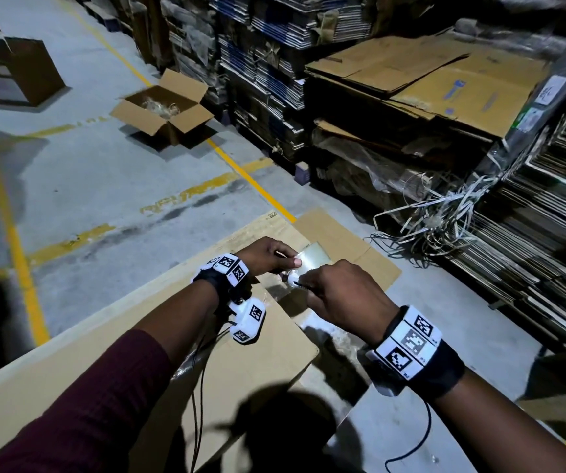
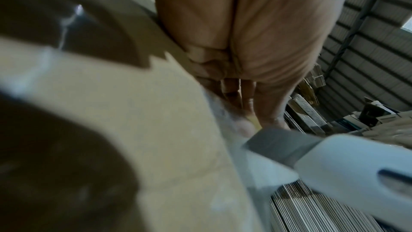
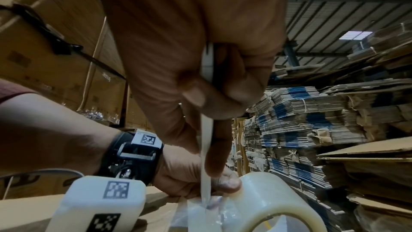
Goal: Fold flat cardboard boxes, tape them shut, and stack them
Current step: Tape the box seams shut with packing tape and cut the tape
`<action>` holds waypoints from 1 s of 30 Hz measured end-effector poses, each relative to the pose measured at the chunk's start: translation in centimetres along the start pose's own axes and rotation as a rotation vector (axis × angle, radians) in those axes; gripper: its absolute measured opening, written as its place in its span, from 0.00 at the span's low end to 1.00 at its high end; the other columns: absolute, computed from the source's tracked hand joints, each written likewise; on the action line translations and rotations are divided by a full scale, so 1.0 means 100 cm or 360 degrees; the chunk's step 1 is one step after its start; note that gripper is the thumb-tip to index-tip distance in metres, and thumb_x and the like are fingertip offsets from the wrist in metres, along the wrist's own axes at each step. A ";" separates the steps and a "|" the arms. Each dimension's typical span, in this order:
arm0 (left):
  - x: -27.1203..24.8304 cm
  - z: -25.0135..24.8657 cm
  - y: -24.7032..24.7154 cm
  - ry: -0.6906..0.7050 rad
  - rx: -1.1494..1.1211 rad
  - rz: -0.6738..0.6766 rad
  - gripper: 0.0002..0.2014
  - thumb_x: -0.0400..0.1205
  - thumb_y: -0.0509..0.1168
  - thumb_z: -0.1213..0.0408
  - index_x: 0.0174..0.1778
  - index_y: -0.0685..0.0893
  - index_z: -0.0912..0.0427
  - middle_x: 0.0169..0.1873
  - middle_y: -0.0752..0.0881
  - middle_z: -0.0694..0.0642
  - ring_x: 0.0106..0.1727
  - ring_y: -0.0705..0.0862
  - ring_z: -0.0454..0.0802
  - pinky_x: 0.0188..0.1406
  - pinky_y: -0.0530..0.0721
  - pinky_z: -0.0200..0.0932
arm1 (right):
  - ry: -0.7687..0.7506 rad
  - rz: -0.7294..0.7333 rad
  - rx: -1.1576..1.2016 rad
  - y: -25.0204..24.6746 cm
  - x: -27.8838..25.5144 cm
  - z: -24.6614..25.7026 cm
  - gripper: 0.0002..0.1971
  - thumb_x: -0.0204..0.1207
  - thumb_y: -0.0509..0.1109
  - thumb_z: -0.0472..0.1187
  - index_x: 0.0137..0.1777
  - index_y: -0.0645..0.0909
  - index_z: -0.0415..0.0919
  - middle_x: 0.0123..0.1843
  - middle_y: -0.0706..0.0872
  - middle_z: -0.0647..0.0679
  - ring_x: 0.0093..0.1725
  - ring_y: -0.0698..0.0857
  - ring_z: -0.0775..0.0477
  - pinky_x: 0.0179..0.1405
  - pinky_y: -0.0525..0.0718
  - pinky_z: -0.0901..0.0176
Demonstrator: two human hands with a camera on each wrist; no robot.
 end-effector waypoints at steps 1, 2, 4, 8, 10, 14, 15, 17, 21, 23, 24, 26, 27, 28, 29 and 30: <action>0.000 -0.001 0.000 0.0004 -0.0004 -0.0014 0.08 0.81 0.74 0.67 0.53 0.88 0.65 0.32 0.88 0.50 0.31 0.86 0.40 0.37 0.83 0.31 | -0.0016 0.0049 -0.0067 0.003 0.001 0.003 0.09 0.80 0.65 0.47 0.51 0.85 0.48 0.36 0.82 0.47 0.44 0.86 0.34 0.34 0.77 0.52; 0.000 -0.001 -0.001 0.0009 -0.0009 -0.0029 0.07 0.81 0.74 0.67 0.52 0.88 0.64 0.35 0.88 0.52 0.34 0.86 0.39 0.37 0.83 0.29 | -0.0027 0.0125 -0.0140 0.007 0.001 0.006 0.07 0.80 0.65 0.46 0.49 0.83 0.47 0.36 0.78 0.47 0.45 0.85 0.34 0.34 0.72 0.53; 0.000 0.000 -0.003 0.0012 -0.0020 -0.0048 0.06 0.81 0.74 0.66 0.52 0.88 0.62 0.39 0.88 0.53 0.39 0.86 0.40 0.38 0.83 0.29 | -0.0051 0.0254 -0.0197 0.012 -0.003 0.010 0.03 0.78 0.66 0.45 0.47 0.81 0.48 0.38 0.76 0.45 0.47 0.84 0.34 0.35 0.68 0.54; 0.000 0.003 -0.004 -0.0003 -0.0039 -0.0044 0.07 0.81 0.74 0.66 0.53 0.89 0.64 0.40 0.89 0.53 0.40 0.87 0.41 0.40 0.84 0.30 | -0.0011 0.0121 0.0016 0.002 -0.024 -0.009 0.03 0.76 0.67 0.45 0.45 0.75 0.52 0.40 0.86 0.44 0.45 0.84 0.37 0.34 0.71 0.52; 0.000 0.004 -0.004 -0.0010 -0.0052 -0.0045 0.08 0.81 0.74 0.66 0.53 0.89 0.64 0.39 0.89 0.52 0.40 0.87 0.41 0.40 0.84 0.31 | 0.0000 0.0033 0.0038 0.010 -0.038 -0.025 0.06 0.78 0.61 0.52 0.47 0.71 0.52 0.39 0.85 0.46 0.42 0.83 0.38 0.34 0.72 0.51; 0.001 0.006 -0.006 -0.0038 -0.0080 -0.0083 0.07 0.80 0.75 0.66 0.51 0.90 0.62 0.39 0.89 0.52 0.40 0.87 0.42 0.40 0.84 0.30 | -0.0045 -0.0122 0.0303 0.048 -0.059 -0.050 0.18 0.85 0.51 0.58 0.61 0.78 0.51 0.39 0.82 0.55 0.36 0.81 0.47 0.34 0.79 0.49; 0.000 0.006 -0.006 -0.0043 -0.0081 -0.0082 0.07 0.80 0.75 0.66 0.51 0.90 0.62 0.39 0.89 0.52 0.40 0.87 0.42 0.40 0.83 0.30 | -0.0017 -0.0180 0.0383 0.055 -0.060 -0.056 0.19 0.87 0.51 0.58 0.65 0.76 0.51 0.39 0.81 0.56 0.35 0.80 0.48 0.33 0.78 0.49; -0.001 0.005 -0.005 -0.0056 -0.0079 -0.0091 0.08 0.80 0.75 0.66 0.53 0.89 0.64 0.38 0.89 0.51 0.37 0.87 0.39 0.38 0.82 0.28 | 0.0031 -0.0230 0.0513 0.073 -0.056 -0.063 0.18 0.87 0.50 0.58 0.69 0.69 0.51 0.37 0.78 0.55 0.33 0.79 0.48 0.32 0.74 0.49; -0.001 0.004 -0.006 -0.0075 -0.0072 -0.0104 0.12 0.81 0.74 0.67 0.57 0.88 0.69 0.38 0.88 0.52 0.33 0.87 0.36 0.36 0.81 0.26 | 0.0040 -0.0172 0.0576 0.110 -0.035 -0.055 0.18 0.88 0.50 0.55 0.71 0.65 0.47 0.35 0.75 0.53 0.31 0.78 0.43 0.31 0.69 0.51; -0.002 0.004 -0.007 -0.0085 -0.0075 -0.0106 0.12 0.80 0.75 0.67 0.57 0.88 0.70 0.38 0.88 0.55 0.34 0.86 0.41 0.36 0.82 0.28 | 0.0064 -0.0163 0.0565 0.121 -0.026 -0.055 0.15 0.89 0.52 0.53 0.70 0.64 0.47 0.35 0.77 0.52 0.32 0.81 0.39 0.30 0.69 0.51; -0.002 0.005 -0.007 -0.0091 -0.0085 -0.0109 0.12 0.80 0.75 0.67 0.56 0.88 0.70 0.38 0.87 0.57 0.35 0.86 0.44 0.36 0.82 0.29 | 0.0080 -0.0150 0.0562 0.127 -0.022 -0.055 0.14 0.89 0.53 0.51 0.69 0.64 0.47 0.35 0.77 0.50 0.33 0.81 0.38 0.30 0.69 0.51; -0.002 0.004 -0.006 -0.0093 -0.0097 -0.0100 0.12 0.80 0.75 0.67 0.56 0.89 0.69 0.40 0.87 0.60 0.36 0.85 0.45 0.37 0.83 0.32 | 0.0102 -0.0097 0.0527 0.138 -0.017 -0.056 0.12 0.90 0.55 0.49 0.68 0.64 0.45 0.36 0.79 0.48 0.35 0.82 0.35 0.31 0.69 0.49; -0.003 0.004 -0.006 -0.0090 -0.0100 -0.0104 0.12 0.80 0.76 0.66 0.55 0.89 0.68 0.40 0.88 0.59 0.37 0.85 0.44 0.39 0.84 0.33 | 0.0103 -0.0066 0.0486 0.142 -0.014 -0.056 0.11 0.90 0.57 0.48 0.67 0.63 0.45 0.37 0.80 0.46 0.36 0.83 0.35 0.31 0.69 0.49; -0.002 0.004 -0.006 -0.0090 -0.0122 -0.0122 0.11 0.79 0.76 0.65 0.54 0.90 0.67 0.40 0.88 0.57 0.38 0.86 0.44 0.42 0.85 0.35 | 0.0089 -0.0038 0.0419 0.147 -0.012 -0.056 0.12 0.89 0.59 0.46 0.66 0.61 0.46 0.40 0.83 0.44 0.38 0.83 0.35 0.32 0.70 0.50; -0.002 0.005 -0.008 -0.0088 -0.0162 -0.0157 0.10 0.79 0.76 0.64 0.52 0.90 0.66 0.39 0.88 0.55 0.39 0.86 0.45 0.44 0.86 0.36 | 0.0073 -0.0007 0.0350 0.151 -0.010 -0.056 0.15 0.88 0.62 0.45 0.68 0.60 0.47 0.44 0.84 0.43 0.40 0.84 0.35 0.33 0.71 0.51; -0.002 0.005 -0.010 -0.0081 -0.0214 -0.0199 0.10 0.79 0.76 0.63 0.51 0.90 0.66 0.39 0.88 0.55 0.40 0.86 0.46 0.45 0.86 0.37 | 0.0067 0.0023 0.0295 0.155 -0.008 -0.057 0.19 0.86 0.64 0.43 0.71 0.60 0.47 0.48 0.85 0.42 0.42 0.85 0.36 0.34 0.72 0.52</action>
Point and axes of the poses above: each hand's wrist, its own x-axis towards the middle knuckle, its own y-axis out of the palm, z = x × y, the point moved 9 cm from there along x, towards the middle knuckle
